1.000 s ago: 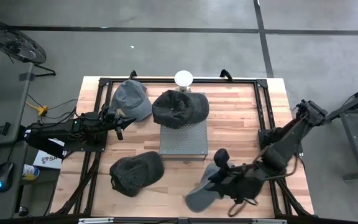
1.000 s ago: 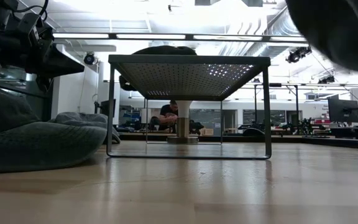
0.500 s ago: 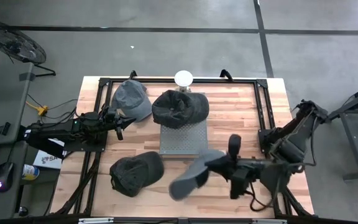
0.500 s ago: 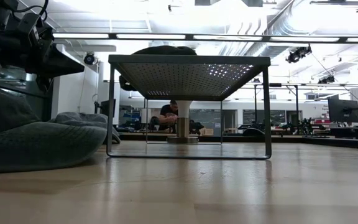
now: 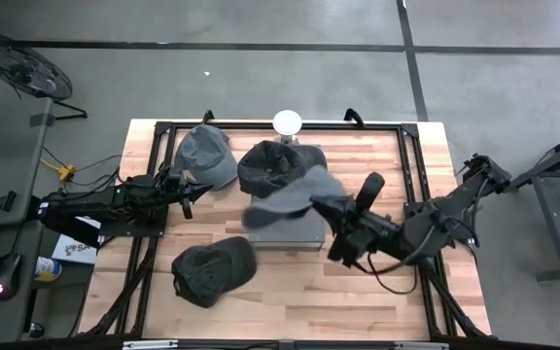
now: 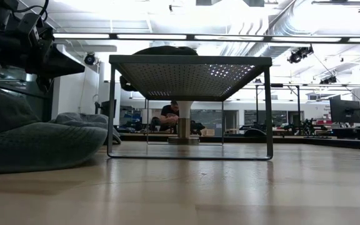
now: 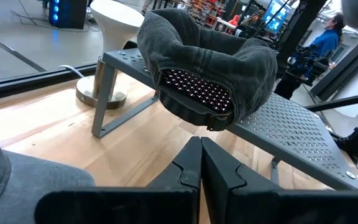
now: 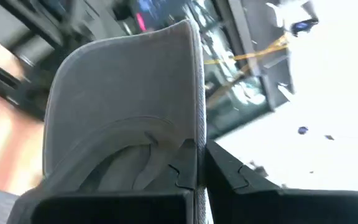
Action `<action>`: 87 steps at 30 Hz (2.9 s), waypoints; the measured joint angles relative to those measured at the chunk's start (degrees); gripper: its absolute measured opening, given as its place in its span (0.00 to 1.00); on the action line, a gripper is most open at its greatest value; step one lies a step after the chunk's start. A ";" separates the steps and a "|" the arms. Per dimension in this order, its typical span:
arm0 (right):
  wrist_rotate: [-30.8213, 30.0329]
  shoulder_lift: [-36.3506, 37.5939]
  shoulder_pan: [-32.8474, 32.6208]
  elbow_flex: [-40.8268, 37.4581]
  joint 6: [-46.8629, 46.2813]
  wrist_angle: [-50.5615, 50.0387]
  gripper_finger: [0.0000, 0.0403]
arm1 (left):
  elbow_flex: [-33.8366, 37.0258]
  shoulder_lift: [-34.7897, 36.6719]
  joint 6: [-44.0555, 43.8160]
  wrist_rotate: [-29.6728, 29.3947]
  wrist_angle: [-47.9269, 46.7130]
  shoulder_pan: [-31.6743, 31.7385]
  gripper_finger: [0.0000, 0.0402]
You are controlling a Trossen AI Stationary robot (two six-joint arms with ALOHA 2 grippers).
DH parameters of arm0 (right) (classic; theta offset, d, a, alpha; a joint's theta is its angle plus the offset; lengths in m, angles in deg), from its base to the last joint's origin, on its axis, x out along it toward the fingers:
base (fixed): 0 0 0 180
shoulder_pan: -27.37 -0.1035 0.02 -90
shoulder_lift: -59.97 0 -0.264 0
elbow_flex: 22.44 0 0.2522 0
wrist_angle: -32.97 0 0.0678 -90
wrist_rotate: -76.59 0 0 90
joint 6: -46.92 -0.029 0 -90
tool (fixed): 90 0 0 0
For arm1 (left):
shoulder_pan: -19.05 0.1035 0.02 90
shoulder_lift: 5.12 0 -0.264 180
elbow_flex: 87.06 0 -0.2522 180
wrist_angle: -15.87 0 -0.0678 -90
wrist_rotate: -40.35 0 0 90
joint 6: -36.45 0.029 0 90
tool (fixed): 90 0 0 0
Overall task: Pick & Place hat
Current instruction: Put the bottom gray cap on the shelf
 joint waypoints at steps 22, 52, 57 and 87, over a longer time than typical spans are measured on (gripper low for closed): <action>-7.29 -5.03 8.74 -0.02 22.42 7.13 0.01 | 0.26 -0.02 -20.74 9.31 13.62 -0.01 0.00; 11.50 -5.08 11.19 -0.02 23.86 30.71 0.01 | -25.89 -34.35 -8.01 24.89 35.79 -0.03 0.53; 16.39 -5.08 11.19 -0.02 23.02 35.88 0.01 | -31.93 -41.19 -2.59 27.07 35.76 -0.01 0.60; 79.92 2.72 22.08 0.85 -18.86 27.03 0.01 | -36.52 -56.00 -21.20 35.68 64.97 -0.03 0.61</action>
